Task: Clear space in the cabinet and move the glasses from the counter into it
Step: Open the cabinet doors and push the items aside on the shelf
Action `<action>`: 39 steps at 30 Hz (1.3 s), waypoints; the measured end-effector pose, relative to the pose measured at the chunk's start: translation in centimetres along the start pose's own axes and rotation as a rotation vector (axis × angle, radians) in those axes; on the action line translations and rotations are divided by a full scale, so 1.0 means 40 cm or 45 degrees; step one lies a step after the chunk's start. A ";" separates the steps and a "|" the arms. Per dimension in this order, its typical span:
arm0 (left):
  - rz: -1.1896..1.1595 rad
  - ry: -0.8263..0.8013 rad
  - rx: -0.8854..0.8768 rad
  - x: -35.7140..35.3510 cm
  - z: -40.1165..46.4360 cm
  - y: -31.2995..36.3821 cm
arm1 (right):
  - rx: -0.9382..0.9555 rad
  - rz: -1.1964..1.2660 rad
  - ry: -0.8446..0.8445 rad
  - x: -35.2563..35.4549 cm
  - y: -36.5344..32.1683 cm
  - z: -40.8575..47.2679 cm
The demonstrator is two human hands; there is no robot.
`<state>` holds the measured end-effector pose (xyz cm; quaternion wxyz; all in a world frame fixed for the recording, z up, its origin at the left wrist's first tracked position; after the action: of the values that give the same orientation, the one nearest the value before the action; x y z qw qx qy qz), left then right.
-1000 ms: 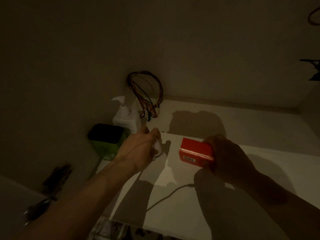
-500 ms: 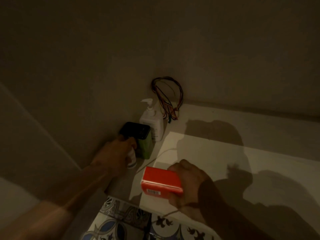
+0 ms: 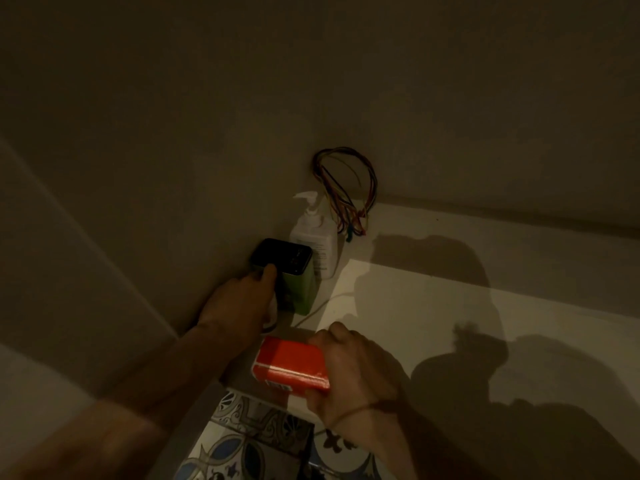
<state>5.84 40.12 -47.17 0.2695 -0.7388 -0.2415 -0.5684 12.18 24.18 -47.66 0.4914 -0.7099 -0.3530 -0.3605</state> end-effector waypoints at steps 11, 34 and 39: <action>0.219 -0.067 0.003 0.067 -0.035 0.019 | 0.036 0.074 0.086 -0.013 -0.017 0.018; -0.327 0.319 -0.256 0.124 -0.114 0.185 | -0.171 0.197 0.327 0.028 0.212 -0.039; -0.353 0.243 -0.512 0.091 -0.139 0.403 | -0.535 -0.007 0.325 0.091 0.472 -0.205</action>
<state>13.43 24.66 -44.47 0.0584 -0.6803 -0.1963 -0.7037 28.76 11.84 -50.80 0.3724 -0.7444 -0.2074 -0.5140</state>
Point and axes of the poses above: each hand's wrist, its own z-axis towards the middle knuckle, its own x-axis out of the back of the hand, y = z × x, the point moved 8 cm from there along z, towards the middle knuckle, and after that the axes turned 10 degrees about -y, right-handed, at the moved point
